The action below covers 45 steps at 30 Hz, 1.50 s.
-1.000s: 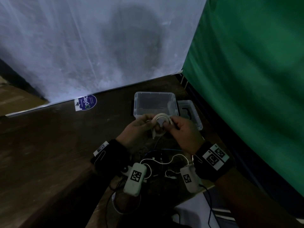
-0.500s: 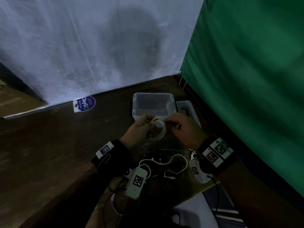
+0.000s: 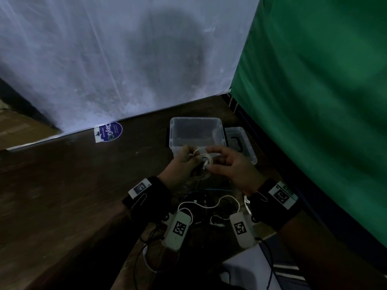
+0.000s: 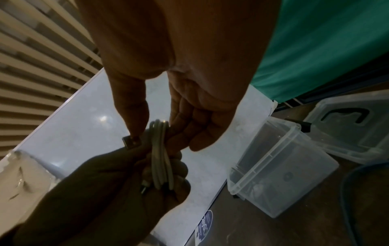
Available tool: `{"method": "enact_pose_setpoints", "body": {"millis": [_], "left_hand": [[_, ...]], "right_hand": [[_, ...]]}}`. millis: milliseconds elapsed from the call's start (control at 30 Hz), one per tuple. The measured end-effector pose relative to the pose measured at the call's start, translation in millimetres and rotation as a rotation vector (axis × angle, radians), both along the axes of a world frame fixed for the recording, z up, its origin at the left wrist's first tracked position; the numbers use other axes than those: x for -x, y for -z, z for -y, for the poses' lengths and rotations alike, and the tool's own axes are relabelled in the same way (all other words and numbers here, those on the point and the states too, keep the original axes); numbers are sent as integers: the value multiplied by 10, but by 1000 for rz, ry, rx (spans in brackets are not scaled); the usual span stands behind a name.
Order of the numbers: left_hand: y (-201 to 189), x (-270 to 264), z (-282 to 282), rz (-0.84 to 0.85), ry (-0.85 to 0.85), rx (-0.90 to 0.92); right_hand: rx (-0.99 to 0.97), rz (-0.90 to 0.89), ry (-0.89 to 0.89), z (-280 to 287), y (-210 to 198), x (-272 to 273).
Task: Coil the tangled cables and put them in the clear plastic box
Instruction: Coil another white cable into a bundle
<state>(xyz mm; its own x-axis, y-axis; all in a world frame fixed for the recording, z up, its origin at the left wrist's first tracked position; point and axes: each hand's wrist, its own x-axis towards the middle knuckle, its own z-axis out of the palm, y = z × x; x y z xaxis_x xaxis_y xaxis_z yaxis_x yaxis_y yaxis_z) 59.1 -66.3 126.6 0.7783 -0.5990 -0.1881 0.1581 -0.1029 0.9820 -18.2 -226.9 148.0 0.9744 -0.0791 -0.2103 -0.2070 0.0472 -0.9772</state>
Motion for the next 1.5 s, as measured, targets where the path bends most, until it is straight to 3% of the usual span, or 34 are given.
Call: {"method": "enact_pose_setpoints", "body": {"millis": [200, 333, 600, 667, 1033, 1267, 1500], "left_hand": [[14, 51, 43, 141, 46, -13], [-42, 120, 66, 175, 92, -6], [-118, 98, -17, -318, 44, 254], [-136, 93, -54, -356, 64, 275], [-44, 116, 65, 94, -55, 49], [-23, 107, 33, 195, -94, -44], [-72, 119, 38, 199, -71, -5]], "right_hand": [[182, 102, 98, -117, 83, 13], [201, 130, 213, -183, 172, 10], [103, 78, 239, -111, 198, -83], [27, 64, 210, -72, 195, -78], [253, 160, 204, -44, 244, -98], [293, 156, 154, -16, 287, -112], [389, 188, 227, -24, 338, -158]]}}
